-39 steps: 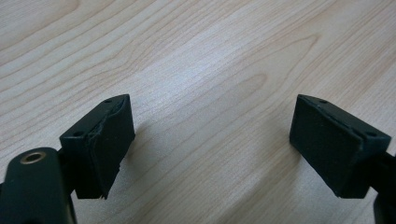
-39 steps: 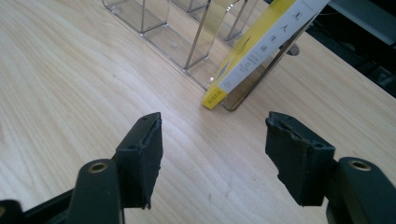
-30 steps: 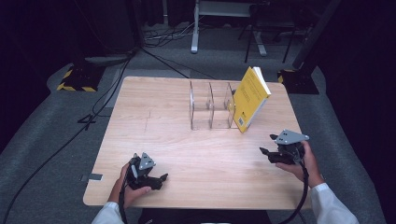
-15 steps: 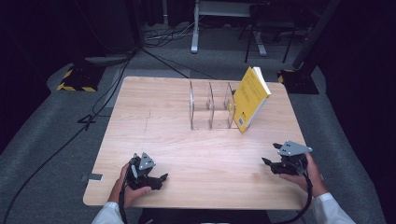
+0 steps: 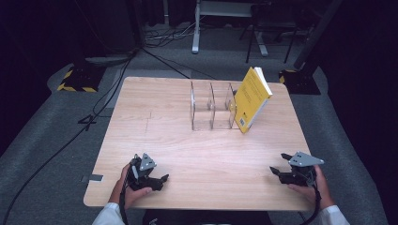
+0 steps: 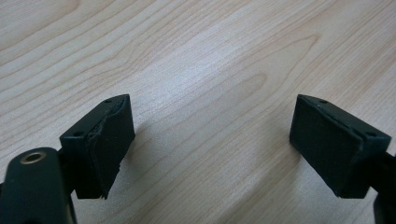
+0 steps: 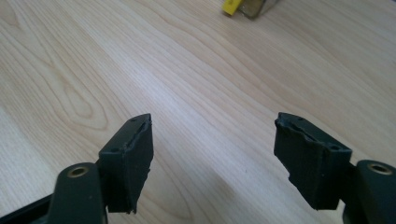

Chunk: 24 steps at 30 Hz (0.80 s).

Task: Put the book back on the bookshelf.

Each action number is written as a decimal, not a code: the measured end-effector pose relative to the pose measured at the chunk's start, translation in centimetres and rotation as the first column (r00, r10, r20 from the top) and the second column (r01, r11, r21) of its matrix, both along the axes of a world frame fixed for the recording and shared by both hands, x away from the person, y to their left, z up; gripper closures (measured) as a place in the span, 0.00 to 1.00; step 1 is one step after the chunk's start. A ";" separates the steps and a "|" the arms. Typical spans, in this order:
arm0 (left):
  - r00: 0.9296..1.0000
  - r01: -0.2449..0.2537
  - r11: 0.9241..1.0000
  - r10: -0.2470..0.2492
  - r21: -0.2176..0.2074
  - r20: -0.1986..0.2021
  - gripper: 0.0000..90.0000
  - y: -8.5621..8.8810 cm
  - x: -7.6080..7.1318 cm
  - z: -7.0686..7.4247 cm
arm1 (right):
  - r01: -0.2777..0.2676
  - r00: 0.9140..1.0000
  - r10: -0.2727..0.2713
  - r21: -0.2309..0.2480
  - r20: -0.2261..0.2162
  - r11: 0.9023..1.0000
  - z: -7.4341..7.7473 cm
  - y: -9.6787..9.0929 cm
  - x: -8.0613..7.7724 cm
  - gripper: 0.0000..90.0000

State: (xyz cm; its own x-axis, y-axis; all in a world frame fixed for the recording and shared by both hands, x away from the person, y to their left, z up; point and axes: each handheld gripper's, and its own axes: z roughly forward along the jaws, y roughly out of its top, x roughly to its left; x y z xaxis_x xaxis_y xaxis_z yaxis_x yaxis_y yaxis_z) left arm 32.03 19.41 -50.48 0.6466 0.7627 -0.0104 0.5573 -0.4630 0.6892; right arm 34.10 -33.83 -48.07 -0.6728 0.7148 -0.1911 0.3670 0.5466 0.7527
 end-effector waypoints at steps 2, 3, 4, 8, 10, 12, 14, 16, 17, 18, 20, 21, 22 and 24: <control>1.000 0.000 1.000 0.000 0.000 0.000 0.16 0.0 0.0 0.0 | 0.009 1.000 -0.009 0.007 0.001 1.000 -0.2 -0.3 -0.1 0.32; 1.000 0.000 1.000 0.000 -0.001 0.000 0.16 0.0 0.0 0.0 | 0.032 0.999 -0.032 0.030 -0.010 0.999 -0.6 -1.0 -0.3 0.32; 1.000 0.000 1.000 0.000 0.000 0.000 0.16 0.0 0.0 0.0 | 0.038 0.999 -0.037 0.036 -0.016 0.999 -0.7 -1.3 -0.4 0.32; 1.000 0.000 1.000 0.000 -0.001 0.000 0.16 0.0 0.0 0.0 | 0.069 0.997 -0.068 0.050 -0.027 0.996 -1.3 -2.2 -0.7 0.31; 1.000 0.000 1.000 0.000 0.000 -0.001 0.16 0.0 0.0 0.0 | 0.084 0.996 -0.081 0.077 -0.036 0.994 -1.6 -3.0 -1.0 0.30; 1.000 0.000 1.000 0.000 0.000 0.000 0.16 0.0 0.0 0.0 | 0.090 0.996 -0.087 0.086 -0.037 0.992 -1.7 -3.3 -1.1 0.30; 1.000 0.000 1.000 0.000 -0.001 -0.001 0.16 0.0 0.0 0.0 | 0.102 0.994 -0.097 0.106 -0.051 0.989 -2.0 -4.0 -1.2 0.29; 1.000 -0.004 1.000 0.004 -0.003 0.003 0.16 0.0 0.0 0.0 | 0.127 0.991 -0.121 0.118 -0.059 0.985 -2.1 -4.4 -1.3 0.29; 1.000 -0.004 1.000 0.004 -0.003 -0.004 0.16 -0.1 0.0 0.0 | 0.133 0.990 -0.126 0.123 -0.061 0.983 -2.1 -4.5 -1.3 0.29; 1.000 -0.001 1.000 0.001 0.001 0.000 0.16 0.0 0.1 0.0 | 0.137 0.989 -0.130 0.113 -0.063 0.984 -2.1 -4.6 -1.4 0.29; 1.000 0.000 1.000 0.000 0.005 0.003 0.16 0.0 0.1 0.0 | 0.155 0.986 -0.149 0.081 -0.075 0.985 -2.3 -4.8 -1.4 0.28; 1.000 -0.001 1.000 0.001 0.007 0.003 0.16 0.0 0.1 0.0 | 0.157 0.984 -0.149 0.083 -0.094 0.984 -2.3 -5.0 -1.4 0.27; 1.000 0.000 1.000 0.000 0.006 0.004 0.16 0.0 0.2 0.0 | 0.159 0.983 -0.150 0.086 -0.103 0.984 -2.3 -5.1 -1.5 0.27; 1.000 -0.005 1.000 0.005 -0.003 -0.002 0.16 -0.1 0.1 0.0 | 0.163 0.981 -0.151 0.096 -0.120 0.982 -2.3 -5.3 -1.4 0.27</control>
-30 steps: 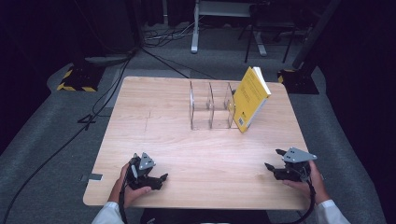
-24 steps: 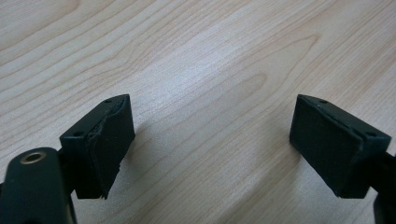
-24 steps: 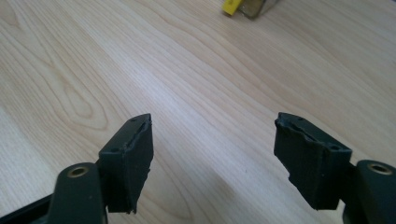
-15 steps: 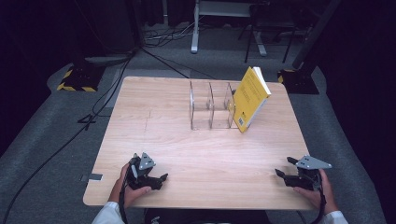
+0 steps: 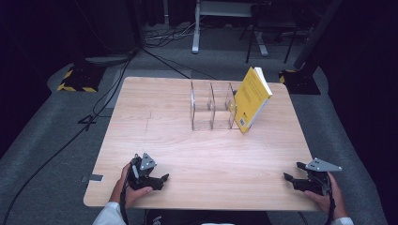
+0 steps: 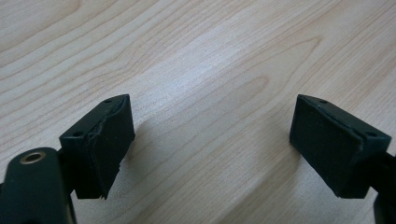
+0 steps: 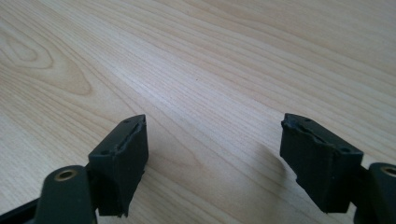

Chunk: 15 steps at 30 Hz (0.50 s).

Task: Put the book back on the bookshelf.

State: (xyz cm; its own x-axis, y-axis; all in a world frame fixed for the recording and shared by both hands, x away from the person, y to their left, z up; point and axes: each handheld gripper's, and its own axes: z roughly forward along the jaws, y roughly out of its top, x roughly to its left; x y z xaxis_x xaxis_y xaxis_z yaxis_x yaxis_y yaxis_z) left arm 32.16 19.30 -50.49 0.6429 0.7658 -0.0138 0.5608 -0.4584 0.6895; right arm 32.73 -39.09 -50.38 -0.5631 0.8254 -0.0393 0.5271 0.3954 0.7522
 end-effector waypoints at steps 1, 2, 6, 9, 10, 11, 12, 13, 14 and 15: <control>1.000 0.000 1.000 0.000 0.000 0.000 0.16 0.0 0.0 0.0 | -0.001 1.000 0.001 0.005 -0.005 1.000 0.0 -0.1 0.1 0.27; 1.000 0.000 1.000 0.000 0.002 0.001 0.16 0.0 0.0 0.0 | -0.002 1.000 0.002 0.011 -0.014 1.000 0.0 -0.1 0.2 0.27; 1.000 0.002 1.000 -0.002 0.011 0.007 0.16 0.0 0.0 0.0 | 0.002 1.000 -0.001 0.022 -0.027 1.000 0.0 -0.2 0.3 0.26; 1.000 0.001 1.000 -0.001 0.012 0.007 0.16 0.1 0.0 0.0 | 0.004 1.000 -0.004 0.023 -0.029 1.000 0.0 -0.2 0.3 0.26; 1.000 0.003 1.000 -0.003 0.009 0.005 0.16 0.0 0.0 0.0 | 0.005 1.000 -0.005 0.023 -0.030 1.000 0.0 -0.2 0.3 0.26; 1.000 -0.001 1.000 0.001 0.002 0.000 0.16 0.0 0.0 0.0 | 0.008 1.000 -0.007 0.023 -0.030 1.000 0.0 -0.2 0.3 0.26; 1.000 0.001 1.000 -0.001 0.001 -0.003 0.16 0.0 0.0 0.0 | 0.009 1.000 -0.009 0.023 -0.029 1.000 -0.1 -0.1 0.3 0.26; 1.000 0.002 1.000 -0.002 0.002 -0.003 0.16 0.0 0.0 0.0 | 0.011 0.999 -0.010 0.024 -0.030 1.000 0.0 -0.1 0.3 0.26; 1.000 0.003 1.000 -0.003 0.002 -0.003 0.16 0.0 0.1 0.0 | 0.010 1.000 -0.009 0.023 -0.030 1.000 0.0 -0.1 0.3 0.26; 1.000 0.006 1.000 -0.006 0.008 0.001 0.16 0.0 0.1 0.1 | 0.010 1.000 -0.009 0.023 -0.030 1.000 0.0 -0.1 0.3 0.26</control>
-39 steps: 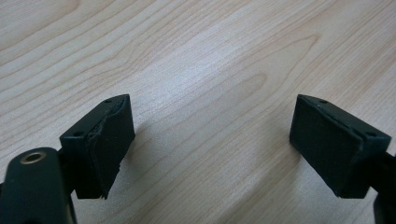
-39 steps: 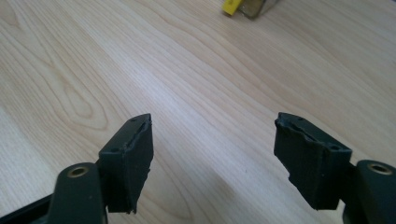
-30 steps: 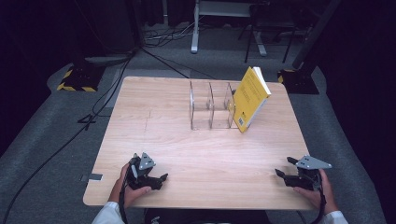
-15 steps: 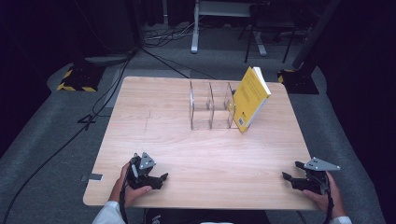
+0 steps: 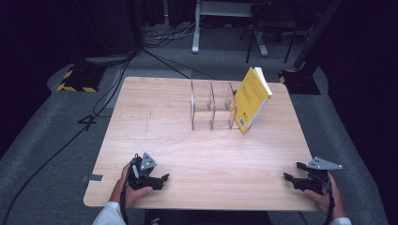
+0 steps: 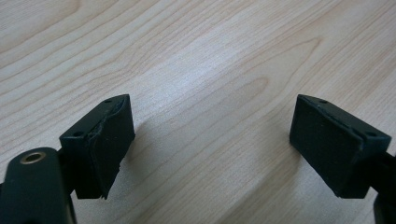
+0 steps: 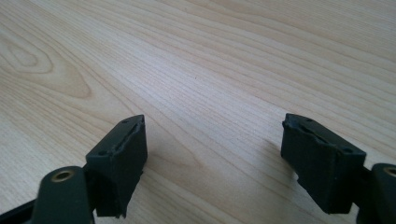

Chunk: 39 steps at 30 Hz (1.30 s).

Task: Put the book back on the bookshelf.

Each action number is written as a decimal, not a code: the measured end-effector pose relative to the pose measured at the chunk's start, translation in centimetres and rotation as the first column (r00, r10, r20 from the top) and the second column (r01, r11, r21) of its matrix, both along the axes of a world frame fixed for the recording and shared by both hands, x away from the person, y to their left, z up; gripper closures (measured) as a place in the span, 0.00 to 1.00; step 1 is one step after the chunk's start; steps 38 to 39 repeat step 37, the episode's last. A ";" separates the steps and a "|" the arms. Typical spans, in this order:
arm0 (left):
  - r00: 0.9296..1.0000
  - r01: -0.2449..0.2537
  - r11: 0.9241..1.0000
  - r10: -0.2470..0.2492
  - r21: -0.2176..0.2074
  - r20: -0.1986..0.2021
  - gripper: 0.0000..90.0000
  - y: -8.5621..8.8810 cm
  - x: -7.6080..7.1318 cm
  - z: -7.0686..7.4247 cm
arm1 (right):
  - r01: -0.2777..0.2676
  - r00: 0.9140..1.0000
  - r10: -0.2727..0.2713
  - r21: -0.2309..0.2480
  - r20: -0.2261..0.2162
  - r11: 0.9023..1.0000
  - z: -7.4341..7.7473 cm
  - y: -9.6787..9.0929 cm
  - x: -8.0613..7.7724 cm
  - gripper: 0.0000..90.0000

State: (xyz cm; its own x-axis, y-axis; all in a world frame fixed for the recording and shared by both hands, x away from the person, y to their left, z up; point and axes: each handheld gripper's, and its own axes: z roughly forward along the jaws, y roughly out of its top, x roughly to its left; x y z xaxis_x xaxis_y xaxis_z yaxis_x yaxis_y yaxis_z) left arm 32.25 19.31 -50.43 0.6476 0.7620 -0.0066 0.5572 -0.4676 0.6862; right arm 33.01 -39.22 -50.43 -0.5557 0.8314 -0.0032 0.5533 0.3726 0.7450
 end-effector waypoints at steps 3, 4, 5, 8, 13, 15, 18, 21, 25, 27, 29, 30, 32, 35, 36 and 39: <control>1.000 0.000 1.000 0.000 0.000 -0.001 0.16 0.0 0.0 0.0 | 0.004 1.000 -0.004 0.001 0.000 1.000 0.0 0.0 0.0 0.26; 1.000 0.000 1.000 0.000 -0.001 0.000 0.16 0.0 0.0 0.0 | 0.004 1.000 -0.004 0.001 0.000 1.000 0.0 0.0 0.0 0.26; 1.000 0.001 1.000 -0.001 -0.002 0.000 0.16 0.0 0.0 0.0 | 0.004 1.000 -0.004 0.001 -0.001 1.000 0.0 0.0 0.0 0.26; 1.000 -0.005 1.000 0.005 -0.006 0.002 0.16 -0.1 0.1 -0.1 | 0.005 1.000 -0.005 0.001 -0.001 1.000 0.0 0.0 0.0 0.26; 1.000 -0.005 1.000 0.005 -0.010 -0.001 0.16 -0.1 0.1 -0.1 | 0.005 1.000 -0.005 0.000 0.000 1.000 0.0 0.0 0.0 0.25; 1.000 -0.004 1.000 0.004 -0.009 -0.003 0.16 -0.1 0.1 -0.1 | 0.005 1.000 -0.005 0.000 0.000 1.000 0.0 0.0 0.0 0.25; 1.000 -0.003 1.000 0.003 -0.008 -0.006 0.16 -0.1 0.1 0.0 | 0.004 1.000 -0.004 0.000 0.000 1.000 0.0 0.0 0.0 0.25; 1.000 -0.003 1.000 0.003 -0.009 -0.005 0.16 -0.1 0.1 0.0 | 0.005 1.000 -0.005 -0.001 0.000 1.000 0.0 0.0 0.0 0.25; 1.000 -0.002 1.000 0.002 -0.005 -0.005 0.16 -0.1 0.1 0.0 | 0.004 1.000 -0.004 0.000 0.000 1.000 0.0 0.0 0.0 0.25; 1.000 -0.001 1.000 0.001 -0.002 0.001 0.16 -0.1 0.2 0.0 | 0.005 1.000 -0.005 -0.001 0.000 1.000 0.0 0.0 0.0 0.25; 1.000 -0.003 1.000 0.003 -0.003 0.004 0.16 -0.1 0.2 -0.1 | 0.005 1.000 -0.005 -0.001 0.000 1.000 0.0 0.0 0.0 0.25; 1.000 -0.004 1.000 0.004 -0.005 0.004 0.16 -0.1 0.2 -0.1 | 0.005 1.000 -0.005 -0.001 0.000 1.000 0.0 0.0 0.0 0.25; 1.000 -0.004 1.000 0.004 -0.004 0.004 0.16 -0.1 0.2 -0.1 | 0.007 1.000 -0.007 -0.002 0.002 1.000 0.0 0.0 0.0 0.25; 1.000 -0.005 1.000 0.005 -0.005 0.004 0.16 -0.1 0.2 -0.1 | 0.007 1.000 -0.007 -0.001 0.002 1.000 0.0 0.0 0.0 0.25; 1.000 -0.005 1.000 0.005 -0.006 0.004 0.16 -0.1 0.2 -0.1 | 0.006 1.000 -0.006 -0.001 0.001 1.000 0.0 0.0 0.0 0.25; 1.000 -0.005 1.000 0.005 -0.005 0.004 0.16 -0.1 0.2 -0.1 | 0.006 1.000 -0.006 -0.001 0.001 1.000 0.0 0.0 0.0 0.25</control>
